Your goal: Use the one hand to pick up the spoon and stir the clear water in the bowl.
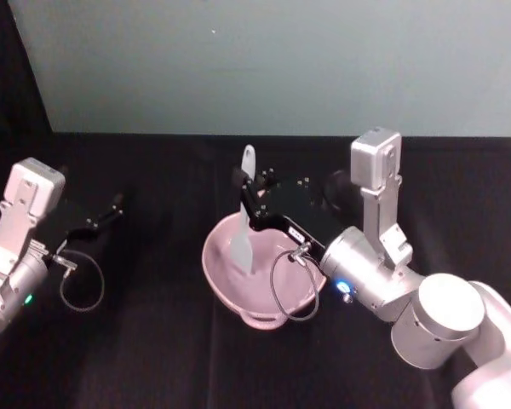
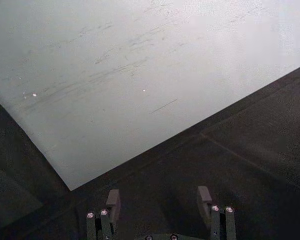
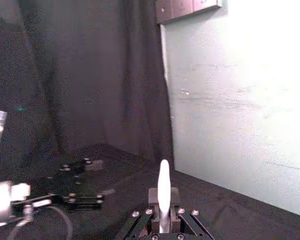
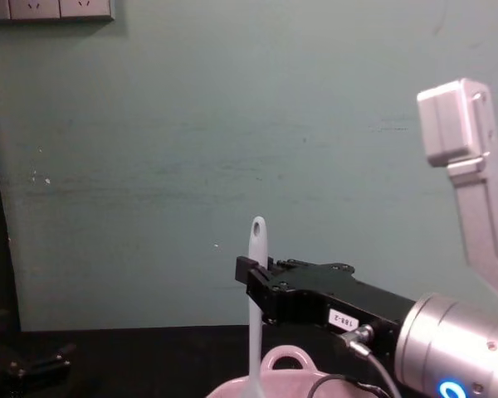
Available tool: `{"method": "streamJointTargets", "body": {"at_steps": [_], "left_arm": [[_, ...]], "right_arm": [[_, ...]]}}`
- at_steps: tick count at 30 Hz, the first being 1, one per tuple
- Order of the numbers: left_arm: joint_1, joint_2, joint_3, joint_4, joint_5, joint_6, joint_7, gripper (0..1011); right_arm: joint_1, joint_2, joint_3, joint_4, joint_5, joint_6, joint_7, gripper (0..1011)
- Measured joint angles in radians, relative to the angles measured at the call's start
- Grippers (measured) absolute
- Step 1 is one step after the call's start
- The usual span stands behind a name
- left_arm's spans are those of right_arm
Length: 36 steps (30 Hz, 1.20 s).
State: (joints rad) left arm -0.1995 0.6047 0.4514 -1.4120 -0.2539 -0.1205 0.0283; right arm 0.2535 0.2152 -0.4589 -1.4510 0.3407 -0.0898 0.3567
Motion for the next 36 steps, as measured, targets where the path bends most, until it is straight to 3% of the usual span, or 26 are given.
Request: {"method": "streamJointTargets", "body": {"at_steps": [7,13,22,30,36], "left_arm": [[0.0,0.0,0.0,0.0,0.0,0.0,0.0,1011],[0.0,0.0,0.0,0.0,0.0,0.0,0.0,1011],[0.0,0.0,0.0,0.0,0.0,0.0,0.0,1011],[0.0,0.0,0.0,0.0,0.0,0.0,0.0,1011],[0.0,0.0,0.0,0.0,0.0,0.0,0.0,1011]], "right_arm": [[0.028,-0.028,0.02,0.069,-0.072,-0.056,-0.043,114],[0.03,-0.022,0.044,0.066,-0.093,-0.045,-0.054,113],[-0.024,0.039,0.091,-0.033,-0.063,0.038,-0.008,114],[-0.084,0.085,0.097,-0.111,-0.023,0.072,0.032,114],[-0.114,0.104,0.081,-0.152,0.007,0.091,0.054,114]]}}
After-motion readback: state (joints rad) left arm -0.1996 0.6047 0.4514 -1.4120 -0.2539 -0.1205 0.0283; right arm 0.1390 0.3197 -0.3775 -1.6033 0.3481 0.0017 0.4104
